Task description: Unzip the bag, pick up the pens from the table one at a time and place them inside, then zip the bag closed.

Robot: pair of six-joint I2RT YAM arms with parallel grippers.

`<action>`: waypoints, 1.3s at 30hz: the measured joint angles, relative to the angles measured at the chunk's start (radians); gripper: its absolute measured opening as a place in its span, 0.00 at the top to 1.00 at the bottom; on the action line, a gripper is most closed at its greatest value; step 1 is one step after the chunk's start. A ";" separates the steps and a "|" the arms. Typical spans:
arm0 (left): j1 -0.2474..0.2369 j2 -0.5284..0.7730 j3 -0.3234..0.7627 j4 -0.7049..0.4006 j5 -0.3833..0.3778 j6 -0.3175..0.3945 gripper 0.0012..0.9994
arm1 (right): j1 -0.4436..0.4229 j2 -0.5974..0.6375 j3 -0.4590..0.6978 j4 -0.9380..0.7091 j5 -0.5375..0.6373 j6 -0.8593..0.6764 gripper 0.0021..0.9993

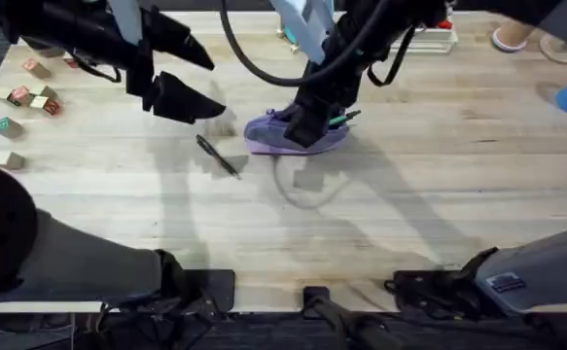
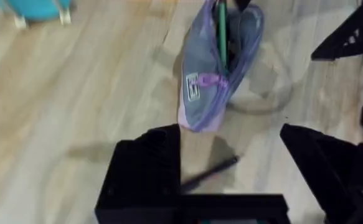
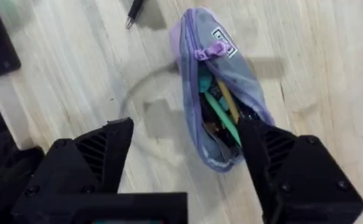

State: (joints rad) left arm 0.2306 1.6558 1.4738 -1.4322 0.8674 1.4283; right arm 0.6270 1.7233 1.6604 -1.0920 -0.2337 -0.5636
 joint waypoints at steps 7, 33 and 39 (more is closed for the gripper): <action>0.013 0.000 0.000 0.019 -0.094 -0.304 0.00 | -0.014 0.000 0.000 0.011 0.000 0.004 0.00; -0.071 -0.385 0.073 -0.068 -0.620 -1.283 0.00 | -0.065 0.000 0.000 0.024 0.000 0.007 0.00; -0.084 -0.382 0.073 -0.067 -0.550 -1.376 0.00 | -0.065 0.000 0.000 0.015 0.000 0.007 0.00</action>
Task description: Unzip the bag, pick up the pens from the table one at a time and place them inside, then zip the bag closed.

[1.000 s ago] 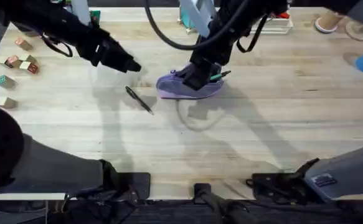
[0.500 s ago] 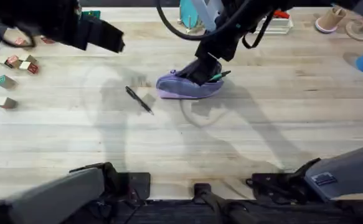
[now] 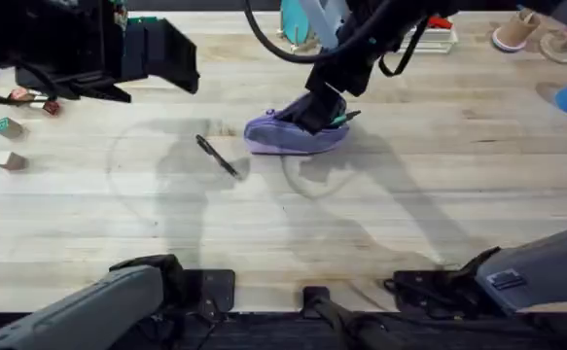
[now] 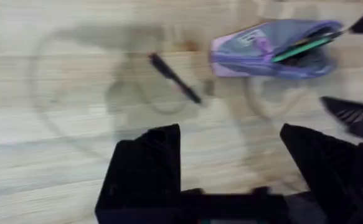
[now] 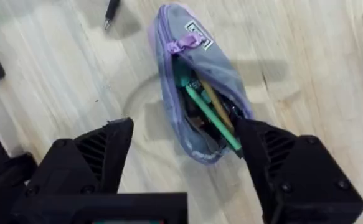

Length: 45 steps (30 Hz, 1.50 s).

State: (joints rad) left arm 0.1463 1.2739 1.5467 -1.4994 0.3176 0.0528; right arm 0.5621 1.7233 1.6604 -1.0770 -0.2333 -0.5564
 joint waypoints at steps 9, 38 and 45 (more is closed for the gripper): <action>0.000 0.040 0.000 0.013 0.151 -0.256 0.00 | -0.003 0.000 0.000 -0.034 0.000 0.000 0.00; -0.095 0.131 -0.282 0.279 -0.047 -0.787 0.00 | -0.056 0.000 0.000 -0.038 0.000 0.003 0.00; -0.135 0.131 -0.522 0.502 -0.108 -0.876 0.00 | -0.056 0.000 0.000 -0.037 0.000 0.003 0.00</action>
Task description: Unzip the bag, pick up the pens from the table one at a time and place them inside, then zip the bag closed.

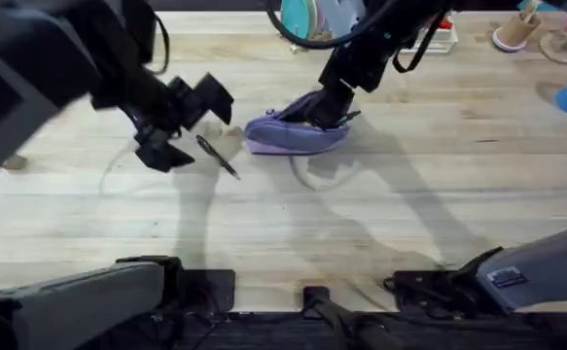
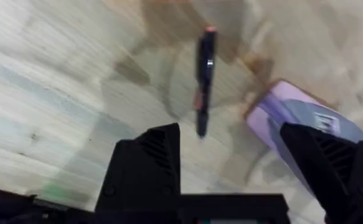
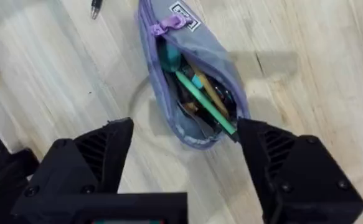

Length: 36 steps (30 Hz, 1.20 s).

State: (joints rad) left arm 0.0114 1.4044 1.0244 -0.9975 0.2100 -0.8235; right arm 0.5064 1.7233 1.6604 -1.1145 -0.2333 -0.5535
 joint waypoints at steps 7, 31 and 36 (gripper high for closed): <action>-0.003 0.001 -0.142 0.156 -0.034 -0.081 0.00 | 0.000 0.000 0.000 0.002 0.000 0.000 0.00; -0.088 0.001 -0.164 0.180 -0.158 -0.092 0.00 | 0.000 0.000 0.000 0.014 0.000 0.000 0.00; -0.107 0.043 -0.164 0.183 -0.171 -0.112 0.00 | 0.000 0.000 0.000 0.015 0.000 0.000 0.00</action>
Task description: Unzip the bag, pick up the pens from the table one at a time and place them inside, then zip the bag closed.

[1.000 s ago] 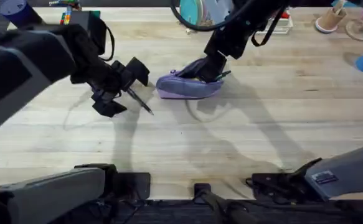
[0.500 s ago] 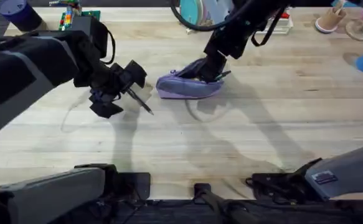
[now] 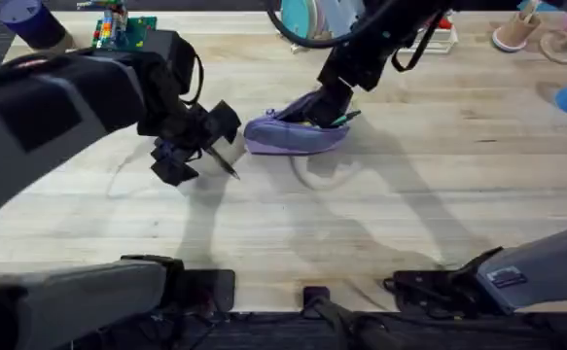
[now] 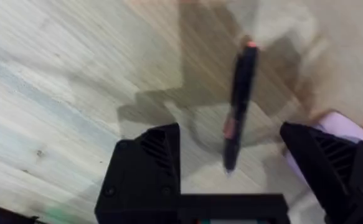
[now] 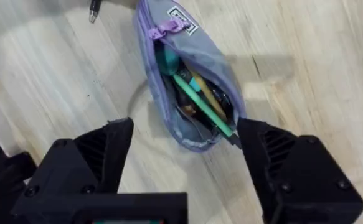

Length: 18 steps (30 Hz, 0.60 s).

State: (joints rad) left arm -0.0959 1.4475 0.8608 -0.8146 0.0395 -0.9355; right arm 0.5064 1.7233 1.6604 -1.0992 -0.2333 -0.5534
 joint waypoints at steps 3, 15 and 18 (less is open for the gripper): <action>0.000 0.055 0.011 0.000 -0.002 -0.011 0.00 | 0.000 0.000 0.000 0.000 0.000 0.000 0.00; 0.009 0.094 0.032 -0.029 -0.029 -0.022 0.57 | 0.000 0.000 0.000 0.001 0.000 0.000 0.00; 0.009 0.096 0.034 0.003 -0.002 -0.023 0.94 | 0.000 0.000 0.000 0.005 0.000 0.000 0.00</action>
State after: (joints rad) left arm -0.0872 1.5436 0.8948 -0.8112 0.0376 -0.9581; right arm 0.5064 1.7233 1.6606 -1.0939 -0.2333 -0.5533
